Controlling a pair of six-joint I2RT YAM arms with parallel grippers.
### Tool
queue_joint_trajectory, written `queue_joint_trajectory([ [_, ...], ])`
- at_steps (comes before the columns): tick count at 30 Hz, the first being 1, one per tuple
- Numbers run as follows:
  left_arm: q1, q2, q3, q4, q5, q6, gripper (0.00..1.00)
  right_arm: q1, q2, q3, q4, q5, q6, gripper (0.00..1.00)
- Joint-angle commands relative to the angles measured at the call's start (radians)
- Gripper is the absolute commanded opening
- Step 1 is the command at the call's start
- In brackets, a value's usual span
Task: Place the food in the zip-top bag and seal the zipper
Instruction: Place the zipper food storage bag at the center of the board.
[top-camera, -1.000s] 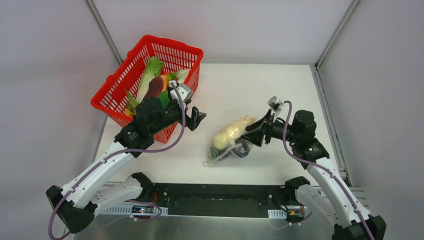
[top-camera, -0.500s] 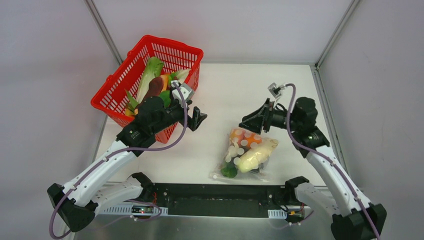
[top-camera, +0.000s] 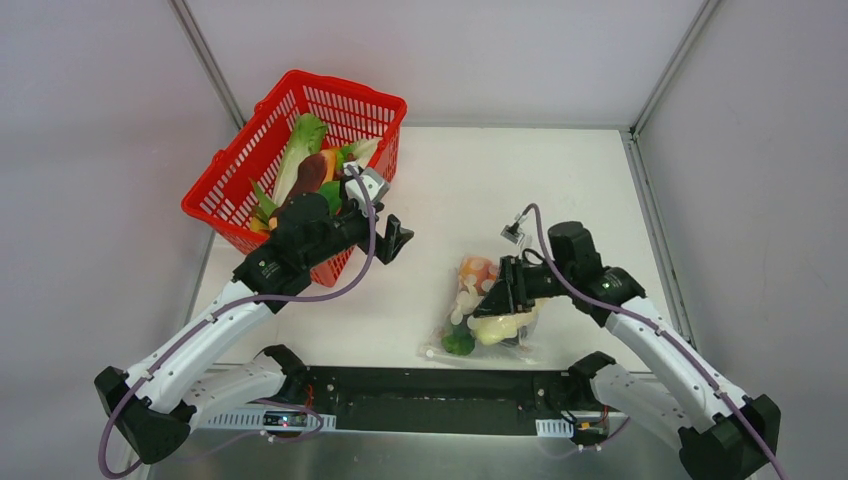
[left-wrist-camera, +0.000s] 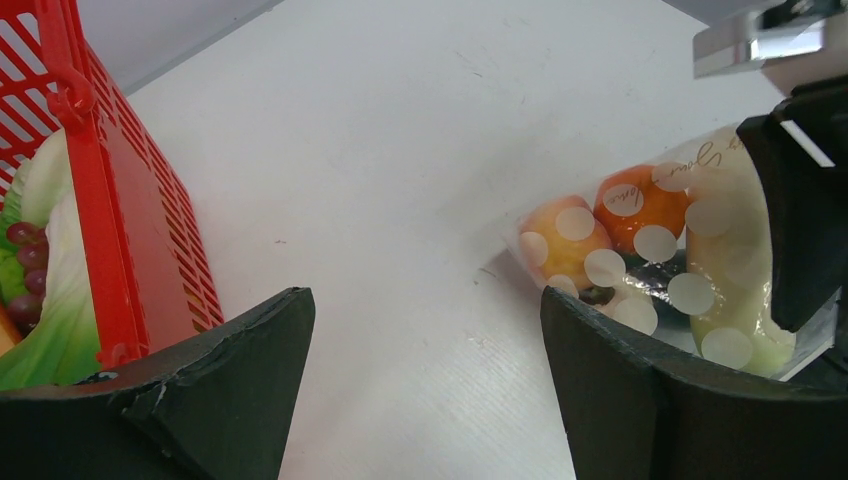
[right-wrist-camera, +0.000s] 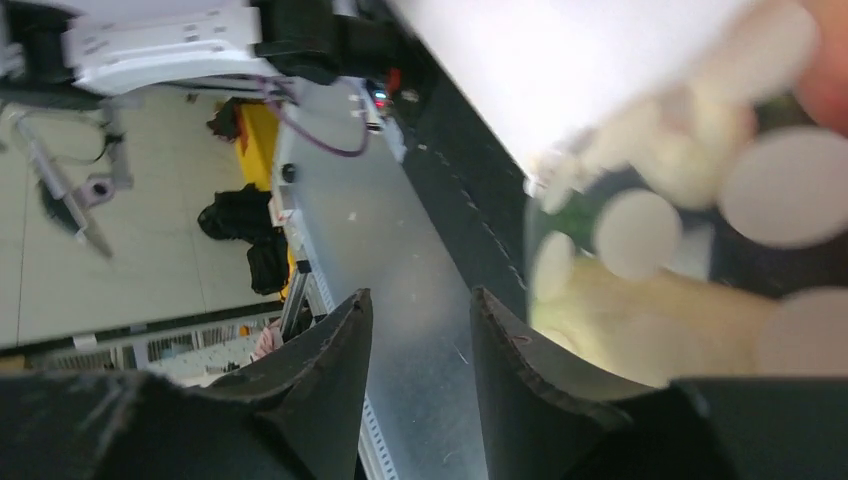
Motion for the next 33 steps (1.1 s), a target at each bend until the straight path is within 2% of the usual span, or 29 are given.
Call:
queue_joint_trajectory([
  [1,0.007,0.007,0.013,0.011,0.03,0.005,0.86,0.025,0.047,-0.045,-0.182,0.298,0.004,0.43],
  [5,0.007,0.018,0.024,0.004,0.038,0.004,0.86,0.024,0.244,0.014,-0.139,0.507,0.003,0.44],
  [10,0.007,0.002,0.02,-0.009,0.012,0.01,0.86,0.024,0.489,0.127,0.022,0.651,-0.031,0.44],
  [13,0.007,-0.02,0.014,-0.025,-0.022,0.018,0.86,0.022,0.589,0.192,0.102,0.733,-0.044,0.44],
  [15,0.007,-0.038,0.006,-0.029,-0.051,0.022,0.86,0.017,0.62,0.224,0.159,0.73,-0.065,0.44],
  [19,0.007,-0.07,-0.015,-0.027,-0.104,0.022,0.86,0.012,0.572,0.265,0.237,0.688,-0.107,0.51],
  [23,0.007,-0.089,-0.026,-0.011,-0.178,0.014,0.88,-0.016,0.457,0.259,0.314,0.687,-0.074,0.57],
  [28,0.007,-0.082,0.012,-0.06,-0.285,0.006,0.95,-0.083,0.299,0.166,0.404,0.87,0.033,0.67],
  [31,0.013,-0.073,0.048,-0.105,-0.356,0.002,0.97,-0.126,0.211,0.094,0.456,1.022,0.07,0.81],
  [33,0.029,-0.071,0.071,-0.13,-0.397,-0.016,0.99,-0.157,0.172,0.065,0.459,1.101,0.087,0.87],
])
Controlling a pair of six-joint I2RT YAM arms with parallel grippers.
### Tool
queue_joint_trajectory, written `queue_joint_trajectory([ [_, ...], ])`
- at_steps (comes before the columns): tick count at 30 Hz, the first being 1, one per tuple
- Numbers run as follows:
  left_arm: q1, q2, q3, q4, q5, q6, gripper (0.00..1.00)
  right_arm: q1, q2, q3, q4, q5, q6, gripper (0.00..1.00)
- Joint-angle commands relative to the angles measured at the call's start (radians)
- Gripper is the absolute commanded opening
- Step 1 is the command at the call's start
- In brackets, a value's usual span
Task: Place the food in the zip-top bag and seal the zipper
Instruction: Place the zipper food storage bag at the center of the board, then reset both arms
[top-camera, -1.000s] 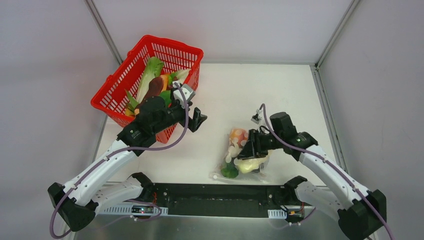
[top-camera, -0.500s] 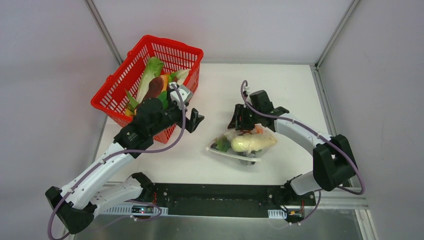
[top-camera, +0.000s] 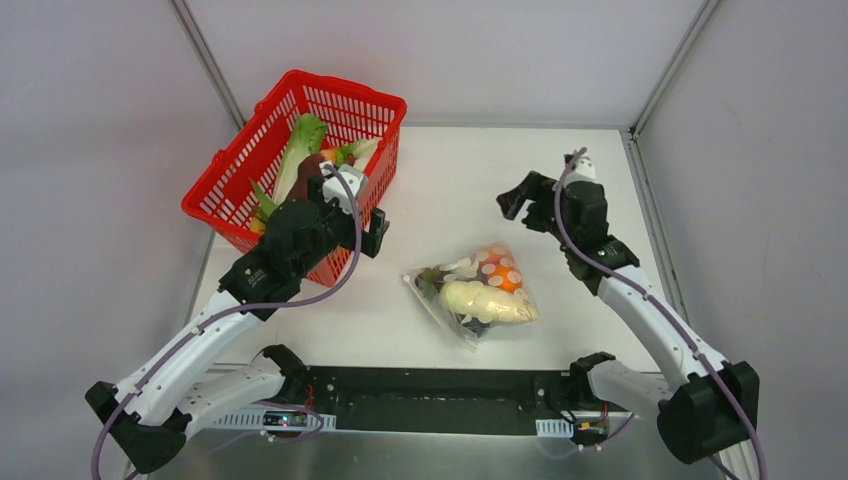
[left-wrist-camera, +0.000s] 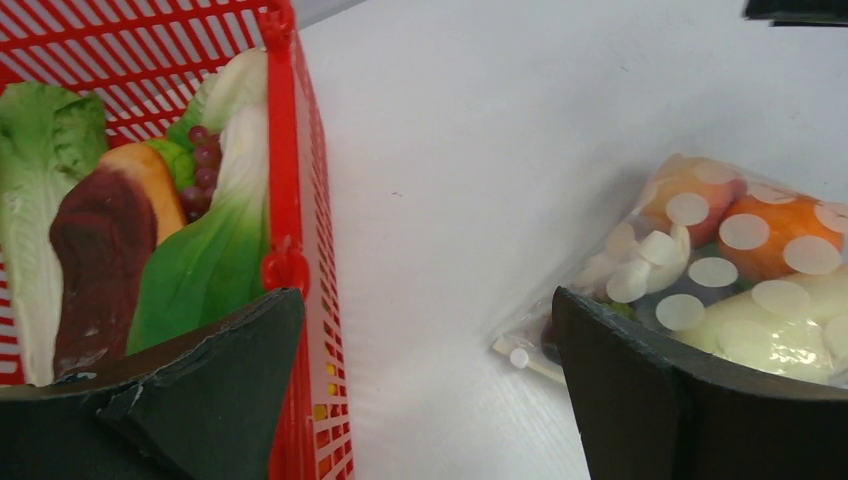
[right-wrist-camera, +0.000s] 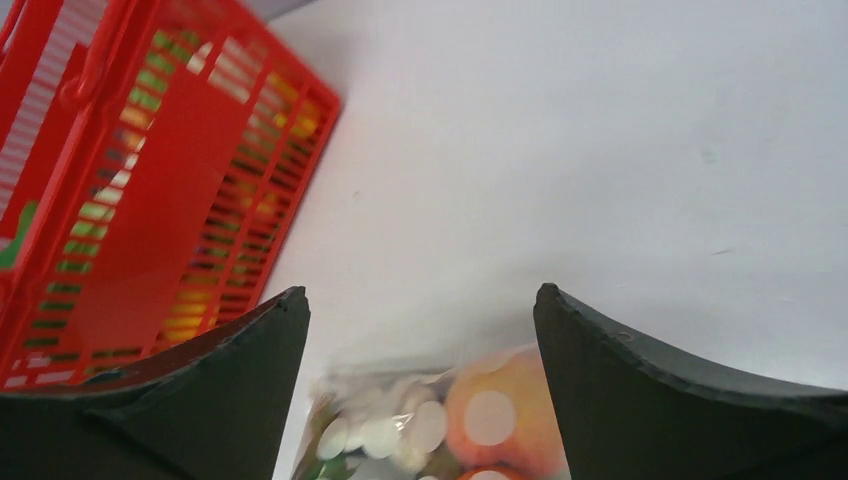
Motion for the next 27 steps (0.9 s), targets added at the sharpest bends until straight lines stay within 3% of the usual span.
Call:
queue_joint_trajectory([
  [1,0.045,0.002,0.092,-0.061,-0.138,-0.034,0.99,-0.067,-0.08,-0.072,0.06,0.247,0.074,0.89],
  [9,0.28,0.0,0.177,-0.228,-0.232,-0.298,0.99,-0.288,-0.11,-0.081,-0.023,0.136,0.143,0.94],
  [15,0.282,-0.059,0.149,-0.246,-0.389,-0.412,0.99,-0.337,-0.19,-0.122,0.044,-0.03,0.127,0.94],
  [18,0.282,-0.045,0.153,-0.276,-0.403,-0.425,0.99,-0.337,-0.234,-0.158,0.088,-0.096,0.125,0.98],
  [27,0.282,-0.005,0.174,-0.338,-0.51,-0.5,0.99,-0.337,-0.279,-0.162,0.077,-0.087,0.085,1.0],
])
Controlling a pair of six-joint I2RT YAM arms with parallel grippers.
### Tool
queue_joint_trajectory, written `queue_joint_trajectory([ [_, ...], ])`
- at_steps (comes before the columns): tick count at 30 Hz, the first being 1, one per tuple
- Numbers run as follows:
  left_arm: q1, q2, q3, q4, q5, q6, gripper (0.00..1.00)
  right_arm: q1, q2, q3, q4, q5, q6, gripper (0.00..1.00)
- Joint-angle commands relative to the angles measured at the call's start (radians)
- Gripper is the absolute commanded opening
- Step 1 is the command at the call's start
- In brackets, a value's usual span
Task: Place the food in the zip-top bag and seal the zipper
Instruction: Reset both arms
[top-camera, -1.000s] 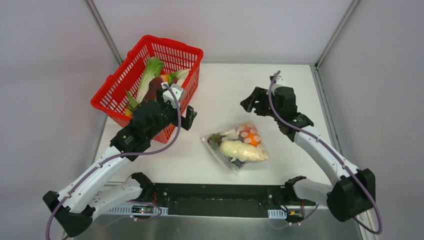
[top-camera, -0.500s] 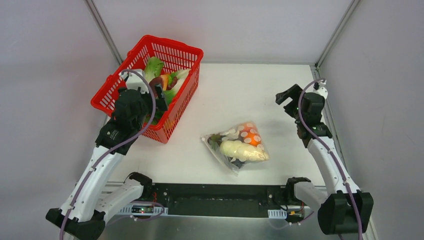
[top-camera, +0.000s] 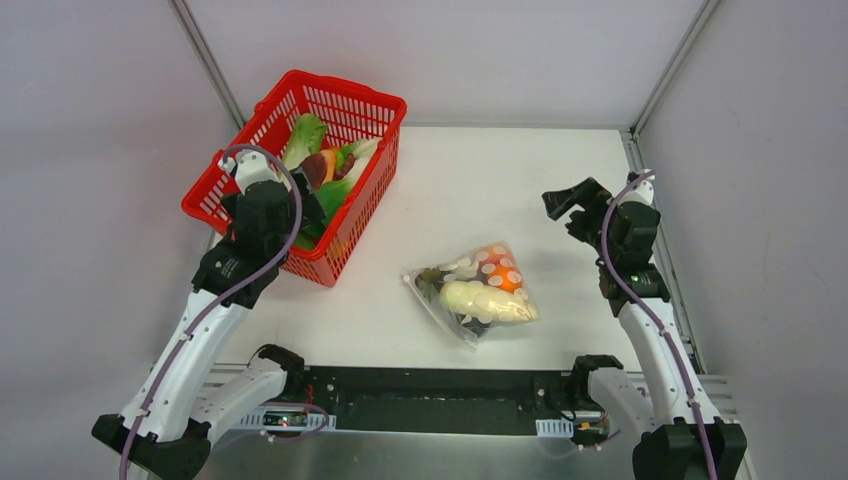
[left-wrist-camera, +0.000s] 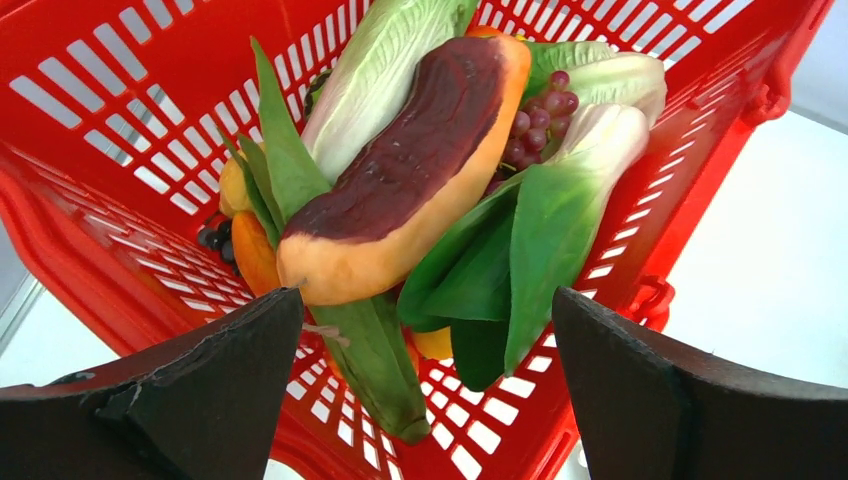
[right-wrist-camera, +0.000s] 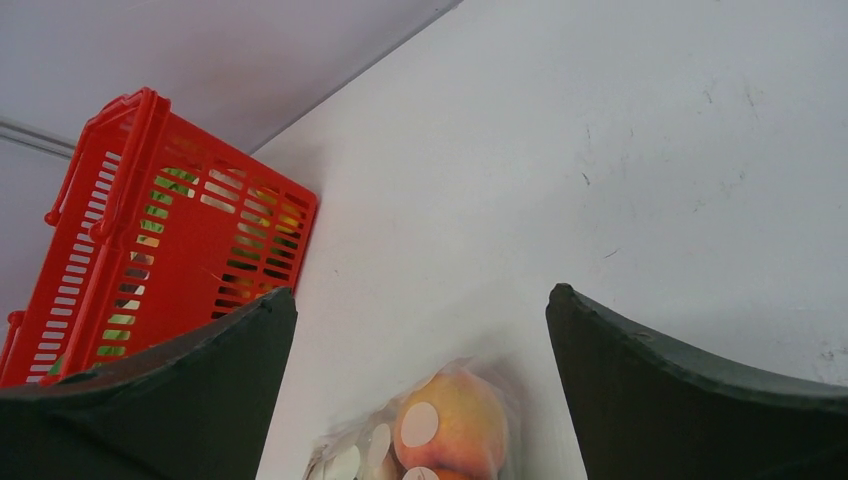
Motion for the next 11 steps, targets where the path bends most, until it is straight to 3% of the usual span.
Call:
queue_joint_trajectory([
  [1,0.003,-0.009,0.033,-0.022,-0.073,-0.04,0.99,0.0,-0.04,0.003,0.04,-0.01,-0.032,1.0],
  [11,0.003,-0.041,0.014,-0.002,-0.082,-0.029,0.99,0.0,-0.129,-0.062,0.088,-0.036,-0.039,1.0],
])
